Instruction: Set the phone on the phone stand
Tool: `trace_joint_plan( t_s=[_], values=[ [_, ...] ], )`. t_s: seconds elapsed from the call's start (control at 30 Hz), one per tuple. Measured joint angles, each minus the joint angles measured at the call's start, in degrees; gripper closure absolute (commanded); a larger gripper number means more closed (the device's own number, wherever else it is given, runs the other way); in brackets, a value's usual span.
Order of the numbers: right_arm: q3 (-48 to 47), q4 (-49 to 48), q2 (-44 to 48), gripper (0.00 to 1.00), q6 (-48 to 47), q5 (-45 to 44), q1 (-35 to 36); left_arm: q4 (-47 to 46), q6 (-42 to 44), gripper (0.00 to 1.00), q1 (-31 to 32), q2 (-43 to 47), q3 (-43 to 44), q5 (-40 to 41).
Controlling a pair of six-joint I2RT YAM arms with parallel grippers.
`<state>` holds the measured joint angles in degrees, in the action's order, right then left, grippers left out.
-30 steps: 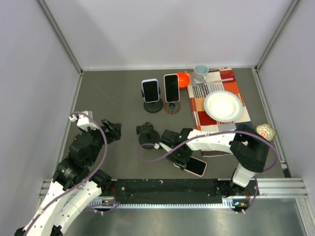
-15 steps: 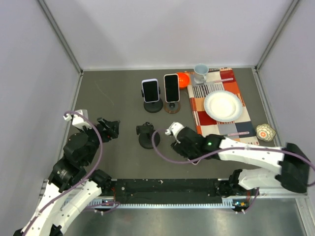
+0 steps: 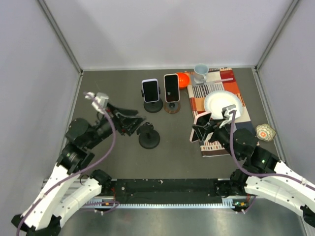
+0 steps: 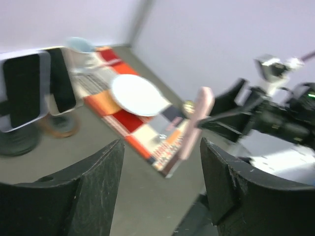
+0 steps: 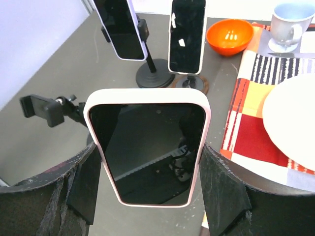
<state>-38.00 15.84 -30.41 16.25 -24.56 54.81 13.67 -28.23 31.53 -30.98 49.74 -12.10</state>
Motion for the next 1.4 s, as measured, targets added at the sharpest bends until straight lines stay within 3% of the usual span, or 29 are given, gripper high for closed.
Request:
trace_joint_plan(
  t_s=[0.07, 0.17, 0.37, 0.5, 0.77, 1.0, 1.13, 1.17, 1.23, 1.37, 1.4],
  values=[
    [-0.26, -0.37, 0.04, 1.00, 1.99, 0.85, -0.48, -6.10, -2.23, 0.31, 0.83, -5.35, 0.44, -7.72],
    [-0.33, -0.46, 0.07, 1.00, 5.33, 3.26, -0.50, -10.93, -2.56, 0.29, 8.90, -12.72, 0.61, -10.56],
    [-0.35, -0.42, 0.92, 1.00, 12.07, 6.23, -0.50, -8.39, 9.66, 0.29, 36.52, -22.53, 3.61, 5.97],
    [-0.35, -0.44, 1.73, 1.00, 16.33, 6.67, -0.50, -5.95, 15.37, 0.31, 44.54, -31.93, 10.03, 18.73],
    [0.83, -1.68, 5.33, 1.00, 21.03, 6.67, -0.50, -2.40, 18.40, 0.36, 46.99, -38.66, 11.87, 36.13],
    [2.03, -2.58, 6.62, 1.00, 22.56, 6.71, -0.52, -3.56, 18.08, 0.38, 46.99, -39.10, 12.00, 37.48],
    [2.10, -3.23, 6.62, 1.00, 23.28, 6.95, -0.55, -4.33, 17.42, 0.49, 46.99, -41.16, 12.33, 36.54],
    [2.29, -3.58, 6.62, 1.00, 23.45, 7.10, -0.57, -4.39, 17.31, 0.58, 47.01, -41.70, 12.33, 36.46],
    [2.73, -4.11, 6.60, 1.00, 23.89, 7.52, -0.57, -4.44, 16.94, 0.65, 46.99, -42.38, 12.33, 36.37],
    [2.78, -4.35, 6.03, 1.00, 24.28, 8.39, -0.57, -4.55, 16.55, 0.96, 46.99, -42.80, 12.52, 36.39],
    [2.78, -4.57, 5.99, 0.95, 24.33, 8.46, -0.57, -4.48, 16.20, 1.00, 46.99, -42.80, 12.55, 36.96]
  ],
)
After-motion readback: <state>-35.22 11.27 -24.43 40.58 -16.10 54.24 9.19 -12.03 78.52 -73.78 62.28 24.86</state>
